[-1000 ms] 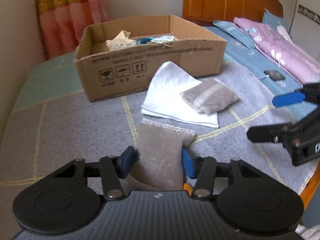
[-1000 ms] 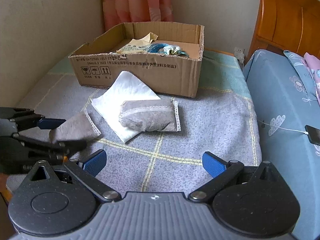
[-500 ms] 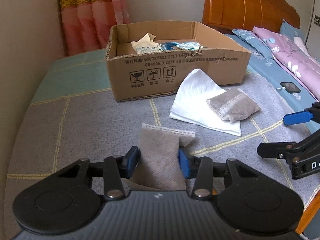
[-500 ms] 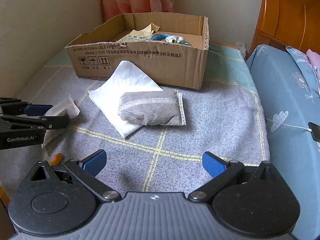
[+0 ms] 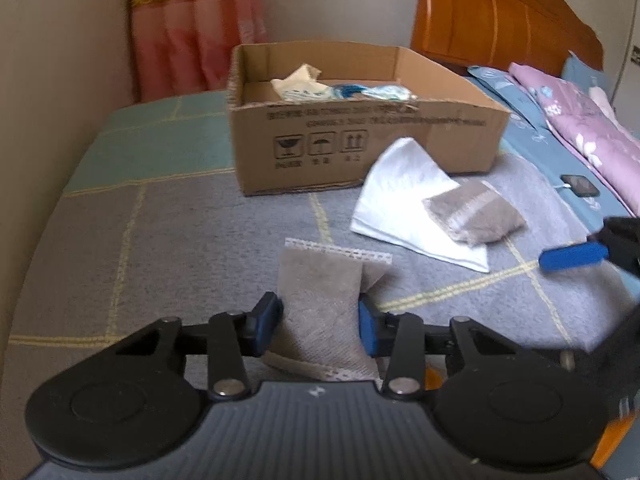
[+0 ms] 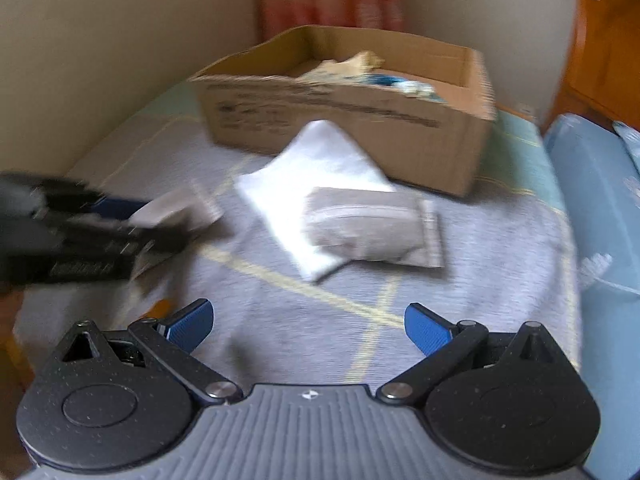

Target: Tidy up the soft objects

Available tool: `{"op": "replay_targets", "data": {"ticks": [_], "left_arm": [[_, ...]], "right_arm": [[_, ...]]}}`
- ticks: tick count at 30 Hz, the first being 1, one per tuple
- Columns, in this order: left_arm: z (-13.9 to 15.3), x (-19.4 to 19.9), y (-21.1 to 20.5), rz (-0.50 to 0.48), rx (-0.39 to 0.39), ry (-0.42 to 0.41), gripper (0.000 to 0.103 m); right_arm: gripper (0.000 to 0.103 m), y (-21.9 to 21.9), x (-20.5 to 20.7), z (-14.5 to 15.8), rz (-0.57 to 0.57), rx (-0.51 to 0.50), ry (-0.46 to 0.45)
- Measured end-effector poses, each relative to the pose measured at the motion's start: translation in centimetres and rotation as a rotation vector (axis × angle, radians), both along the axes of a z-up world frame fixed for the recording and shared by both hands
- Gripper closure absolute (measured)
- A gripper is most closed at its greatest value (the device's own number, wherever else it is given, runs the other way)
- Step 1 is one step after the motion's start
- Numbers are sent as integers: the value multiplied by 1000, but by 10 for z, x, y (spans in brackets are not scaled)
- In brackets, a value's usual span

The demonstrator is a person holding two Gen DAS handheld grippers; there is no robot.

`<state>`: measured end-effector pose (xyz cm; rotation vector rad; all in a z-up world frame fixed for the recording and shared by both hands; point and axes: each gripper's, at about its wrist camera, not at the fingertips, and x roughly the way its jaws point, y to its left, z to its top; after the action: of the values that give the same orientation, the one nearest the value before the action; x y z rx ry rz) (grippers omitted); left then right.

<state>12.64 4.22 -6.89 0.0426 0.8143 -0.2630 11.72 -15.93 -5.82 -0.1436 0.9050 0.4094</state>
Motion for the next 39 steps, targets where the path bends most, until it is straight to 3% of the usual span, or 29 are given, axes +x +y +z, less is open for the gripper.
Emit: {"op": "replay_targets", "data": {"ticks": [6, 9, 18, 22, 29, 35, 39], "left_arm": [[0, 1, 3, 0, -9, 2, 62], [0, 2, 4, -1, -8, 2, 62], [1, 6, 10, 12, 5, -2, 58], [1, 6, 10, 15, 2, -1, 57], [0, 6, 10, 11, 4, -1, 57], [2, 5, 8, 1, 18, -9, 57], [6, 1, 9, 1, 32, -33, 45]], "right_arm": [[0, 29, -13, -3, 180, -51, -27], [0, 41, -13, -9, 211, -116, -42], [2, 56, -8, -9, 272, -110, -104], [20, 64, -13, -4, 319, -96, -107], [25, 67, -31, 3, 335, -79, -81], [37, 66, -46, 5, 370, -28, -9], [47, 73, -52, 8, 379, -27, -3]]}}
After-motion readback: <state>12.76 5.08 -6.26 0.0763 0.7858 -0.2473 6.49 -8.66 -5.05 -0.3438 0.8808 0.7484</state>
